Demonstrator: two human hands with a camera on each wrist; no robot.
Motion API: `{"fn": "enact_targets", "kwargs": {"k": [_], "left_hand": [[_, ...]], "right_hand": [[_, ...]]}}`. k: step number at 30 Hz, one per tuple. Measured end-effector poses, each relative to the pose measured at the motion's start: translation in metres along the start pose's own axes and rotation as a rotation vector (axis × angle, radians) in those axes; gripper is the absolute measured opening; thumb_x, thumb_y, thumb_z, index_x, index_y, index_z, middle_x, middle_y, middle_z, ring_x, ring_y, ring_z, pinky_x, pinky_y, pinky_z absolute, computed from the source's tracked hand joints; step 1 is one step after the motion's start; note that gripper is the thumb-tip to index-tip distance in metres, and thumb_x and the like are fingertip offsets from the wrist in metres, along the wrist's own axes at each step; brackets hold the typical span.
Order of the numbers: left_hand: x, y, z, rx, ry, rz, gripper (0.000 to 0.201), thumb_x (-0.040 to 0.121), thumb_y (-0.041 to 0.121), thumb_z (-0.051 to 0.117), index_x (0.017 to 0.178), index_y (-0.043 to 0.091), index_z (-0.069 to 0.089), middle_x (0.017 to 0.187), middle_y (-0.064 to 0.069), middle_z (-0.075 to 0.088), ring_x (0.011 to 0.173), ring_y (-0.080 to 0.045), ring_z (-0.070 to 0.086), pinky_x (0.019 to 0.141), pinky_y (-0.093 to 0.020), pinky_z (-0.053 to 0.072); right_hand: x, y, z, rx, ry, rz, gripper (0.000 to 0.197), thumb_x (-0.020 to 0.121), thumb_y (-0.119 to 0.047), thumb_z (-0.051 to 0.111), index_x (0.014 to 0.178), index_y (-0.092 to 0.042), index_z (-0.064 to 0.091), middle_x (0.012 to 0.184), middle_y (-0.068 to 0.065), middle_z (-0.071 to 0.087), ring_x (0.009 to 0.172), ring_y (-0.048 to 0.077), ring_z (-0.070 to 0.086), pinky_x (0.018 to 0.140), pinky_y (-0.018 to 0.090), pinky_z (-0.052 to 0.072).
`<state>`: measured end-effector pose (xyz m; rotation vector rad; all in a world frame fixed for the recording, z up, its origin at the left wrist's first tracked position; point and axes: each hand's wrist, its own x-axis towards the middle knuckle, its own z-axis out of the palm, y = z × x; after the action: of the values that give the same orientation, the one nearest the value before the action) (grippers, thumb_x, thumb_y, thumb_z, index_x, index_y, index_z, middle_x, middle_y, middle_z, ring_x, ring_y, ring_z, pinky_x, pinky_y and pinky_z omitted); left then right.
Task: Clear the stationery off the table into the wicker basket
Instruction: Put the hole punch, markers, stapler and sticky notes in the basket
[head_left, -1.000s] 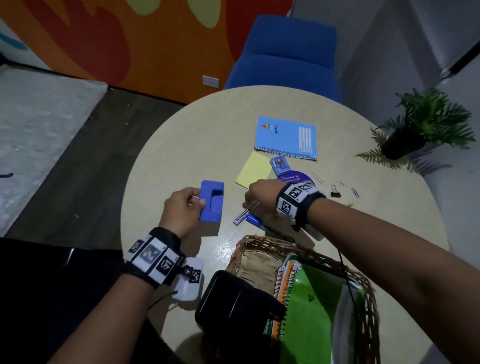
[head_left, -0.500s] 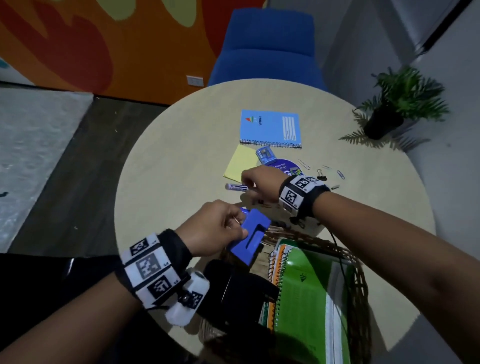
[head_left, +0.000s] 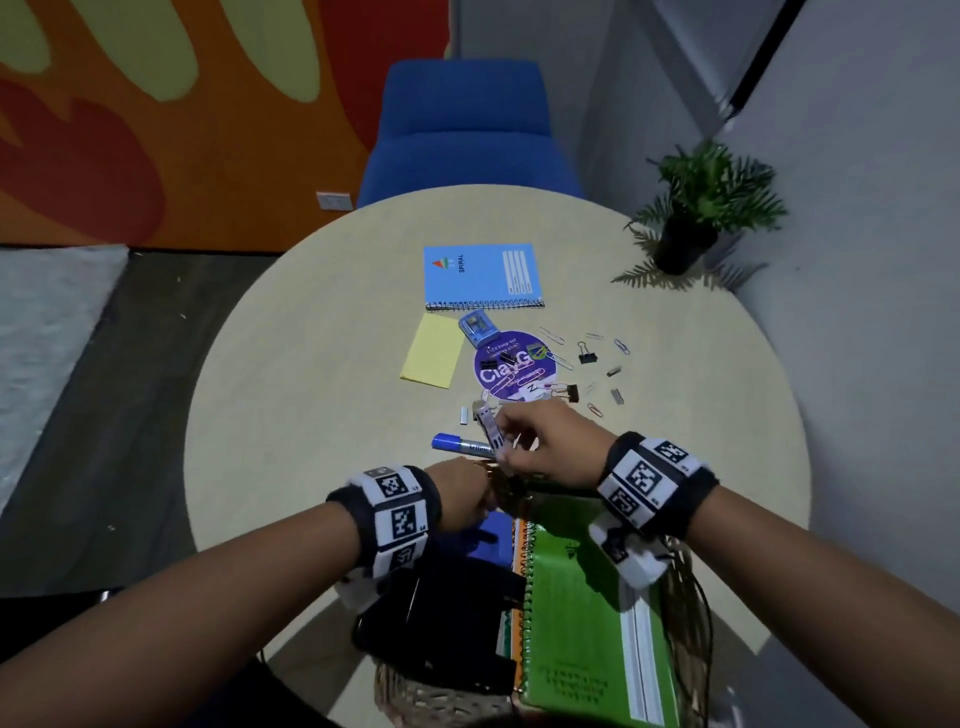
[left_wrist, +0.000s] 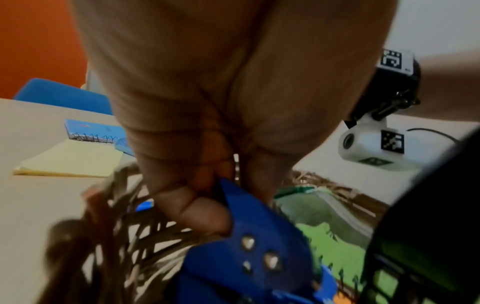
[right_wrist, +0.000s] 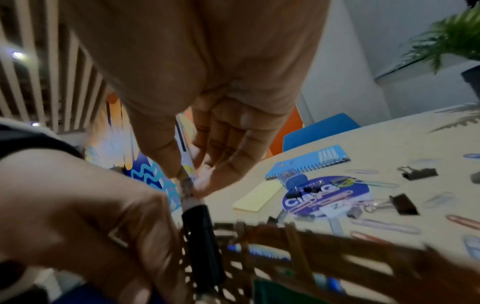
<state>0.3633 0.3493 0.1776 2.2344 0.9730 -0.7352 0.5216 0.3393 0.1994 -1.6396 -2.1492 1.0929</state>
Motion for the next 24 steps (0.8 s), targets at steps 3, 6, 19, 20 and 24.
{"fn": "enact_targets", "kwargs": {"k": [3, 6, 19, 20, 24], "left_hand": [[0.005, 0.001, 0.007, 0.103, -0.019, -0.042, 0.026, 0.091, 0.024, 0.052, 0.106, 0.007, 0.063, 0.111, -0.016, 0.064, 0.105, -0.036, 0.061, 0.088, -0.041, 0.05], [0.002, 0.002, 0.01, 0.202, -0.024, -0.02, 0.035, 0.092, 0.035, 0.05, 0.114, 0.009, 0.061, 0.115, -0.014, 0.064, 0.105, -0.035, 0.06, 0.088, -0.042, 0.049], [-0.085, -0.071, -0.037, -0.329, 0.393, -0.113, 0.024, 0.09, 0.019, 0.058, 0.111, 0.017, 0.069, 0.105, 0.002, 0.073, 0.094, -0.012, 0.065, 0.084, -0.022, 0.046], [-0.088, -0.077, -0.037, -0.369, 0.418, -0.137, 0.024, 0.09, 0.02, 0.059, 0.112, 0.017, 0.068, 0.105, 0.002, 0.073, 0.094, -0.011, 0.065, 0.082, -0.021, 0.045], [-0.088, -0.084, -0.028, -0.489, 0.502, -0.181, 0.028, 0.088, 0.026, 0.062, 0.114, 0.018, 0.066, 0.104, 0.002, 0.071, 0.093, -0.01, 0.064, 0.076, -0.015, 0.04]], "right_hand": [[-0.005, 0.002, 0.013, -0.042, -0.026, 0.034, 0.006, 0.082, -0.015, 0.063, 0.088, -0.016, 0.06, 0.081, 0.005, 0.064, 0.077, 0.024, 0.061, 0.072, 0.034, 0.049], [-0.005, -0.003, 0.022, -0.123, -0.009, 0.054, 0.026, 0.085, -0.019, 0.062, 0.109, -0.009, 0.062, 0.094, 0.01, 0.069, 0.087, 0.026, 0.061, 0.074, 0.032, 0.047], [0.016, -0.03, 0.039, -0.186, -0.074, -0.025, 0.017, 0.084, -0.024, 0.065, 0.098, -0.015, 0.07, 0.092, 0.008, 0.072, 0.086, 0.024, 0.064, 0.077, 0.034, 0.052], [0.019, -0.032, 0.041, -0.204, -0.084, -0.023, 0.018, 0.084, -0.023, 0.064, 0.098, -0.013, 0.069, 0.091, 0.009, 0.072, 0.086, 0.026, 0.064, 0.077, 0.035, 0.052], [0.026, -0.038, 0.05, -0.327, -0.096, -0.039, 0.018, 0.087, -0.021, 0.057, 0.098, -0.009, 0.064, 0.092, 0.015, 0.068, 0.087, 0.034, 0.062, 0.075, 0.038, 0.051]]}}
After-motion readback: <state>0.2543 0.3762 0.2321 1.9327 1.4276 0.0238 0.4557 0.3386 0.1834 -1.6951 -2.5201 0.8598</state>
